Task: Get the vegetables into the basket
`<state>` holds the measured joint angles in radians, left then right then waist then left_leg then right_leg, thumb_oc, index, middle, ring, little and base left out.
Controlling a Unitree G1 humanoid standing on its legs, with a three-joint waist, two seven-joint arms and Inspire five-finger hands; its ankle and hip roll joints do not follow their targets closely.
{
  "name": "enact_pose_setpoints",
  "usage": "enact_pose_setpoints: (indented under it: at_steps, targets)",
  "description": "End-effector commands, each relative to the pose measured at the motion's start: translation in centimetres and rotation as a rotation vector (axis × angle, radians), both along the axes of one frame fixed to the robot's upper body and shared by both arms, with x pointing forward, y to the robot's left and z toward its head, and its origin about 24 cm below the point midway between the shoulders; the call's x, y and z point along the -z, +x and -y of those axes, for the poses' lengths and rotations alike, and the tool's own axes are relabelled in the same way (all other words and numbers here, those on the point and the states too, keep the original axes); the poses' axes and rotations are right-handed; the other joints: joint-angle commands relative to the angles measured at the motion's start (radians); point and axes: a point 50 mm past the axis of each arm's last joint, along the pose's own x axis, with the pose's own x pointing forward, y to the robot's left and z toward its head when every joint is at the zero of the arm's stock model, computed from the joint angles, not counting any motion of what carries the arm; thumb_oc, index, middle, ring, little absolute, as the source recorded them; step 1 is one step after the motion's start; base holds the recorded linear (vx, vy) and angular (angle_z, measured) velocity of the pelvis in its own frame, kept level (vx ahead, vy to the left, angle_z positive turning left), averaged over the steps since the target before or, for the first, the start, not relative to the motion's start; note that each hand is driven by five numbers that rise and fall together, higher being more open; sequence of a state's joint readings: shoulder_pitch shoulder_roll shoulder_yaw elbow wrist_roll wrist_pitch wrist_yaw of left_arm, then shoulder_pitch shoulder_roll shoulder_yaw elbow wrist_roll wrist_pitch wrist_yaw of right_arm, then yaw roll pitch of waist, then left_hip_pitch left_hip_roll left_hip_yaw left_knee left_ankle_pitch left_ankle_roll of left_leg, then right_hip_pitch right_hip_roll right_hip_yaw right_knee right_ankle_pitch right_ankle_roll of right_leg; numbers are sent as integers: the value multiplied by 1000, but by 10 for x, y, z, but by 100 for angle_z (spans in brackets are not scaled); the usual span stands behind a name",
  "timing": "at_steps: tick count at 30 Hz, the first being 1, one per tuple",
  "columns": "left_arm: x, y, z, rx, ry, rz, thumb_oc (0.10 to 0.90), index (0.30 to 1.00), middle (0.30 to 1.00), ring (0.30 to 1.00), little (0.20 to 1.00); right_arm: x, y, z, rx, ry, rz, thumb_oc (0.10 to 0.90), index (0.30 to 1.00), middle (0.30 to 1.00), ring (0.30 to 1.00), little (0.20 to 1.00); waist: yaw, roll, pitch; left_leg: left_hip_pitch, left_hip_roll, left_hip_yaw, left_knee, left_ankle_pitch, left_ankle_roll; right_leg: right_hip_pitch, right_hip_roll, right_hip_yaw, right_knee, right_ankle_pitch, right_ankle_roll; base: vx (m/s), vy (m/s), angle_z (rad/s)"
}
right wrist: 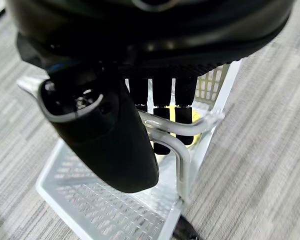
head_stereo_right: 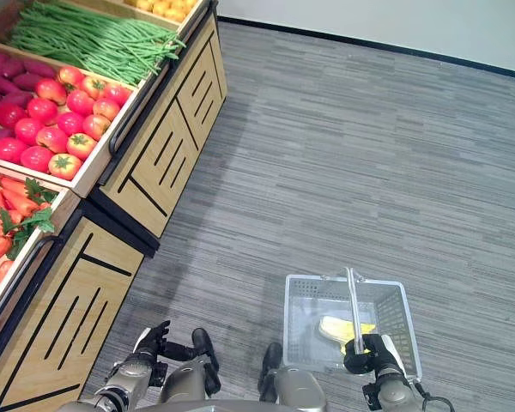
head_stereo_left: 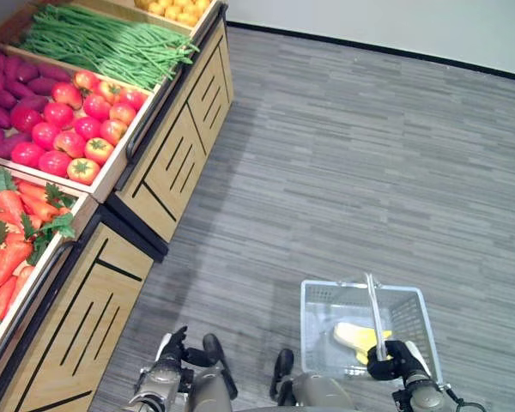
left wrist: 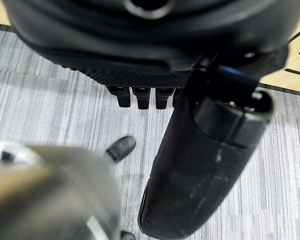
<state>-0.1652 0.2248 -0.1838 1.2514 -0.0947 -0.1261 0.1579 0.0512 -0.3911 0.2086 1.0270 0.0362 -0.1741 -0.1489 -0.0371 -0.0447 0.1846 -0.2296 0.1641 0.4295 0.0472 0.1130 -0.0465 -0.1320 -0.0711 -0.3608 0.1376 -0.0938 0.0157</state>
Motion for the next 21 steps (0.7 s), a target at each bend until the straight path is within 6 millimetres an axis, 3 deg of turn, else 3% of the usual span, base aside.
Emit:
enact_pose_setpoints:
  at_steps: [1, 7, 8, 10, 11, 13, 14, 16, 18, 21]
  targets:
    - [-9, 3, -22, 18, 94, 55, 900, 1000, 1000, 1000, 1000, -20, 30, -2, -74, -18, 158, 400, 300, 300, 300, 300, 27, -48, 0, -41, -3, -4, 51, -6, -31, 88, -178, 193, -18, 145, 142, 82, 106, 2]
    - [-12, 1, -33, -5, 120, 53, 900, 1000, 1000, 1000, 1000, -18, 37, -10, -99, -6, 157, 400, 300, 300, 300, 300, 44, -83, -6, -8, -69, -7, 23, -73, 7, 78, -225, 210, 21, 283, 189, 142, 199, 15]
    - [-11, -1, -34, -2, 118, 48, 900, 1000, 1000, 1000, 1000, -19, 41, -12, -109, -3, 167, 400, 300, 300, 300, 300, 46, -76, -3, 18, -86, -12, -9, -78, 25, 54, -225, 221, 100, 293, 188, 146, 225, -5]
    - [-11, -2, -33, 3, 115, 45, 900, 1000, 1000, 1000, 1000, -20, 43, -14, -115, 0, 174, 400, 300, 300, 300, 300, 47, -73, -1, 36, -93, -12, -23, -83, 32, 38, -219, 230, 138, 289, 184, 59, 165, -7]
    - [-11, -2, -33, 4, 114, 44, 900, 1000, 1000, 1000, 1000, -21, 46, -15, -123, 3, 182, 400, 300, 300, 300, 300, 46, -67, 5, 45, -87, 3, -32, -69, 43, 9, -203, 230, 156, 305, 170, 56, 149, 0]
    - [-9, -5, -34, 1, 109, 31, 900, 1000, 1000, 1000, 1000, -22, 48, -19, -136, 13, 191, 400, 300, 300, 300, 300, 34, -58, 14, 88, -89, 0, -60, -73, 42, -45, -167, 250, 178, 277, 159, 144, 90, -4]
    - [-8, -7, -34, -4, 105, 19, 900, 1000, 1000, 1000, 1000, -23, 52, -22, -146, 22, 202, 400, 300, 300, 300, 300, 25, -46, 32, 120, -85, -11, -67, -79, 33, -97, -131, 247, 146, 218, 146, 178, 29, -16]
    - [-7, -8, -33, -1, 104, 13, 900, 1000, 1000, 1000, 1000, -24, 53, -23, -151, 24, 211, 400, 300, 300, 300, 300, 18, -44, 40, 131, -85, -21, -62, -86, 28, -116, -125, 252, 116, 204, 147, 157, -43, 1]
    - [-5, -10, -31, 6, 99, 1, 900, 1000, 1000, 1000, 1000, -26, 56, -23, -150, 23, 220, 400, 300, 300, 300, 300, 4, -46, 51, 155, -88, -41, -55, -102, 17, -133, -117, 277, 33, 206, 155, 219, -90, 42]
    - [-5, -11, -31, 17, 98, -7, 900, 1000, 1000, 1000, 1000, -30, 62, -23, -171, 18, 235, 400, 300, 300, 300, 300, -28, -49, 57, 192, -97, -90, -34, -137, 0, -199, -106, 382, -78, 258, 172, 301, -130, 82]
